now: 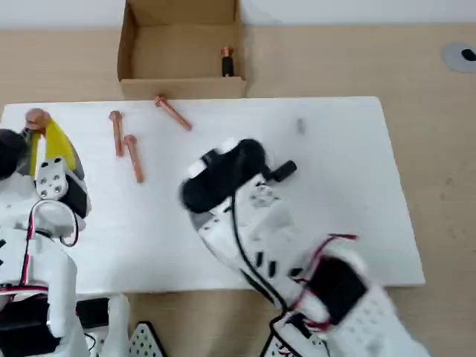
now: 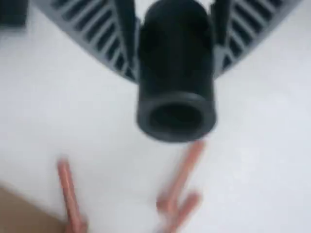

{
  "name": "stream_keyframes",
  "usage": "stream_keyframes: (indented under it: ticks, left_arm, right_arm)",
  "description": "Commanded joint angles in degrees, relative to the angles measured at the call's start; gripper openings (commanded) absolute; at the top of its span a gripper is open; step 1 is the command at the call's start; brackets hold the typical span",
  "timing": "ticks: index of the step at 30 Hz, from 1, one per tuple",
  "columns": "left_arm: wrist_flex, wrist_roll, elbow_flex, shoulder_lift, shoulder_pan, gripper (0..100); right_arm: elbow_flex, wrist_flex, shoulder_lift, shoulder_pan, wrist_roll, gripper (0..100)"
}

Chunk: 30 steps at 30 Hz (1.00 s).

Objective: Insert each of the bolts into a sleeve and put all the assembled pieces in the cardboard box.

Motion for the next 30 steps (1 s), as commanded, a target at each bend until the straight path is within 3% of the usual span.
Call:
stream_keyframes:
  ticks: [1, 7, 12, 18, 23, 30]
  left_arm:
    - [-3.16, 3.08, -0.09, -0.40, 0.88, 1]
    - [-2.37, 9.32, 1.32, -0.57, 9.93, 1]
    - [-2.64, 10.99, 0.70, -0.75, 22.95, 1]
    - [-0.88, 11.08, -4.66, -0.84, 27.43, 1]
    - [9.76, 10.99, -14.15, -0.84, 29.36, 1]
    - [22.86, 10.81, -21.01, -0.75, 38.77, 1]
  right_arm:
    - [13.05, -25.32, -2.86, -1.01, 3.78, 1.0]
    - [27.21, -47.56, -3.30, -4.70, 9.14, 1.0]
    - [33.10, -56.09, -3.38, -5.05, 9.05, 1.0]
    - [37.85, -64.97, -3.38, -4.97, 9.05, 1.0]
    - [42.07, -68.75, -3.38, -4.97, 8.97, 1.0]
    - [43.03, -70.51, -3.38, -4.97, 8.97, 1.0]
